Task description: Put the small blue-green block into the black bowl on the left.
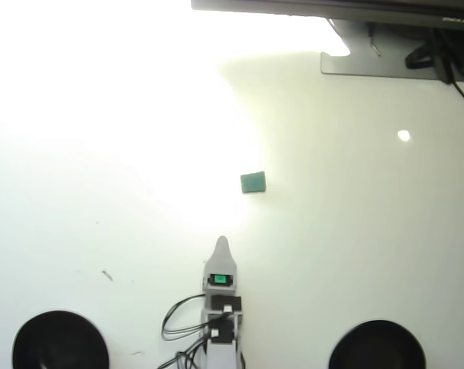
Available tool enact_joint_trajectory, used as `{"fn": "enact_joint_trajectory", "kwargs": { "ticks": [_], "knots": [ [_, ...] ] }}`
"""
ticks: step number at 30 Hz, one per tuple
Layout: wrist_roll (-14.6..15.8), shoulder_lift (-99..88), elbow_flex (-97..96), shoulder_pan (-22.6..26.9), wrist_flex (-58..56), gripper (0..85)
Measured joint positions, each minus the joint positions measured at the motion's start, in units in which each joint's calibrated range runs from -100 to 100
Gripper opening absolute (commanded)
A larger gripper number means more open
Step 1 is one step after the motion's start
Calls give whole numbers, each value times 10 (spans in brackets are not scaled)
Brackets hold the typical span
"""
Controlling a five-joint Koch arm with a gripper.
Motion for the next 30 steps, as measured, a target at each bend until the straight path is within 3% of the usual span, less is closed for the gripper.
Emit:
{"fn": "enact_joint_trajectory", "kwargs": {
  "ticks": [9, 13, 16, 23, 30],
  "knots": [
    [-8, 0, 0, 8, 1, 493],
    [-59, 0, 0, 5, 0, 491],
    [-72, 0, 11, 3, -16, 491],
    [-62, 16, 80, -1, -61, 498],
    [-47, 176, 219, -15, -67, 501]
  ]
}}
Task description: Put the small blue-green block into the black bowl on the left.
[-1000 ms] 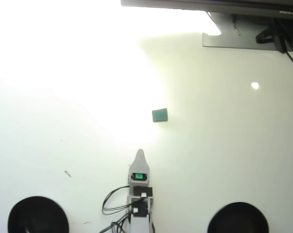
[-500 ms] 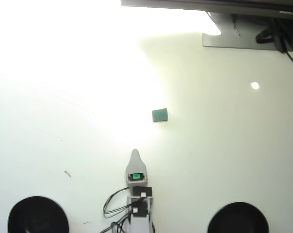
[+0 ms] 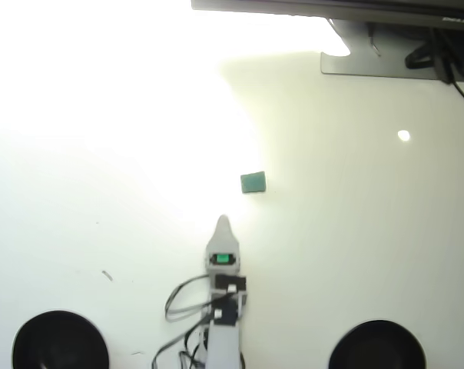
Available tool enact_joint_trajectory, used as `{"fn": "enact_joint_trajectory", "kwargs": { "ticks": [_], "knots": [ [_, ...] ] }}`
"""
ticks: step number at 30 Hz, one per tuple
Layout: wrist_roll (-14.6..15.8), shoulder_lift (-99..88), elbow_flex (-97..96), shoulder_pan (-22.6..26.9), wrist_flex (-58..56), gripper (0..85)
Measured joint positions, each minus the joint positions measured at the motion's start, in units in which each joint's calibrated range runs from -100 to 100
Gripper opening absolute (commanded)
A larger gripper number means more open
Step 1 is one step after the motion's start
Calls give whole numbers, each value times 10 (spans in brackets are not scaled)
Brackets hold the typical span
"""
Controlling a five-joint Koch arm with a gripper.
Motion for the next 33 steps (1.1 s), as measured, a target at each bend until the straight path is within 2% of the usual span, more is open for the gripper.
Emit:
{"fn": "enact_joint_trajectory", "kwargs": {
  "ticks": [6, 12, 25, 33],
  "knots": [
    [0, 192, 175, -23, -53, 499],
    [-4, 330, 317, -30, -162, 497],
    [-30, 562, 483, -43, -236, 490],
    [-35, 650, 549, -49, -307, 490]
  ]
}}
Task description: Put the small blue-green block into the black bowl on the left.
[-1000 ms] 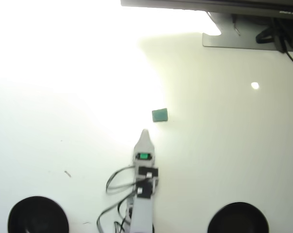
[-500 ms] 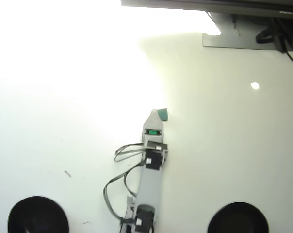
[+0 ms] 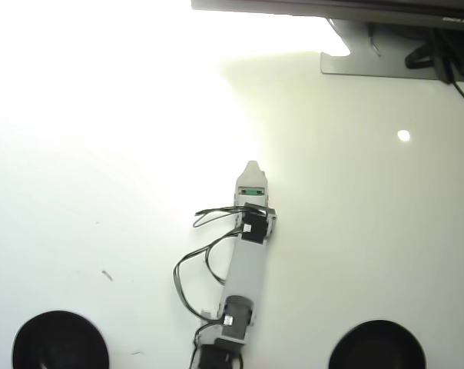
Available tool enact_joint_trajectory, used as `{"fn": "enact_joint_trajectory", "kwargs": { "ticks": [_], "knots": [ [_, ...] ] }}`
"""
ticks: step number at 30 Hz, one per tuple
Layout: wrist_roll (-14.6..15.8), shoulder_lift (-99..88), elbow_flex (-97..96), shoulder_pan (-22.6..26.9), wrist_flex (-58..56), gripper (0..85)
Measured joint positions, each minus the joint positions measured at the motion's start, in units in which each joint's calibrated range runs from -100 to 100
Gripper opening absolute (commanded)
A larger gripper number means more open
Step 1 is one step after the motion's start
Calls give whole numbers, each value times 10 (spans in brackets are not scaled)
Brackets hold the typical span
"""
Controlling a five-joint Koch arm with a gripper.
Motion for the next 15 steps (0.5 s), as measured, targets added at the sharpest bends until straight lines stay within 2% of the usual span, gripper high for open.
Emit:
{"fn": "enact_joint_trajectory", "kwargs": {
  "ticks": [15],
  "knots": [
    [-1, 101, 96, -14, -44, 445]
  ]
}}
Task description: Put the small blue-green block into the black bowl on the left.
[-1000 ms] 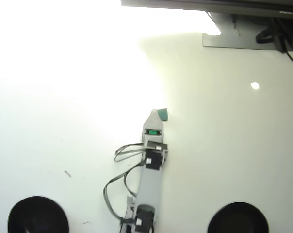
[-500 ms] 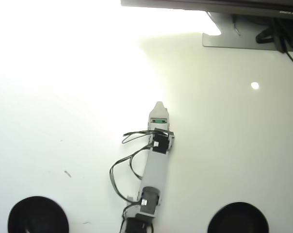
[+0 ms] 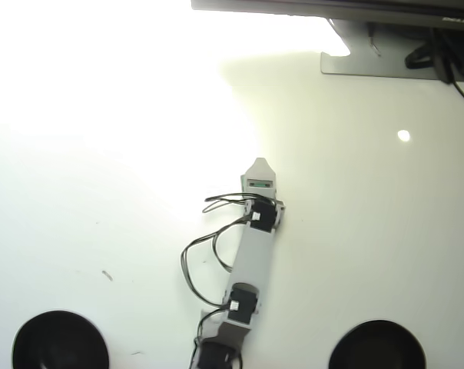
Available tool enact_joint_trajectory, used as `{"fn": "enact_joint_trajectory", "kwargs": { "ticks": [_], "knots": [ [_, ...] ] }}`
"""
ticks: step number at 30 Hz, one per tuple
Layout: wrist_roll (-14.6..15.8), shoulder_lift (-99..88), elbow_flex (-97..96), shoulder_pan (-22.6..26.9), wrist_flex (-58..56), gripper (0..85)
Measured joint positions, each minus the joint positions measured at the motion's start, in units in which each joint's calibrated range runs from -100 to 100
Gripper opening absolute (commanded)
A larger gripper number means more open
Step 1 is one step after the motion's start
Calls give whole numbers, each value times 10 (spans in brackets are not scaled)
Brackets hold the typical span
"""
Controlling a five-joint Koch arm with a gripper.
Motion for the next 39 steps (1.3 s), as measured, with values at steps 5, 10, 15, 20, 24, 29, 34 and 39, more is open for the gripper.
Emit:
{"fn": "enact_joint_trajectory", "kwargs": {
  "ticks": [5, 10, 15, 20, 24, 29, 34, 39],
  "knots": [
    [8, 0, 0, 0, -7, 414],
    [20, 0, 4, 0, -9, 346],
    [27, 0, 5, 1, -10, 199],
    [31, 1, 45, 0, -8, 32],
    [33, 1, 45, 1, -7, 31],
    [36, -5, 45, 7, -8, 31],
    [36, -62, 55, 30, -45, 32],
    [36, -110, 122, 51, -100, 31]
  ]
}}
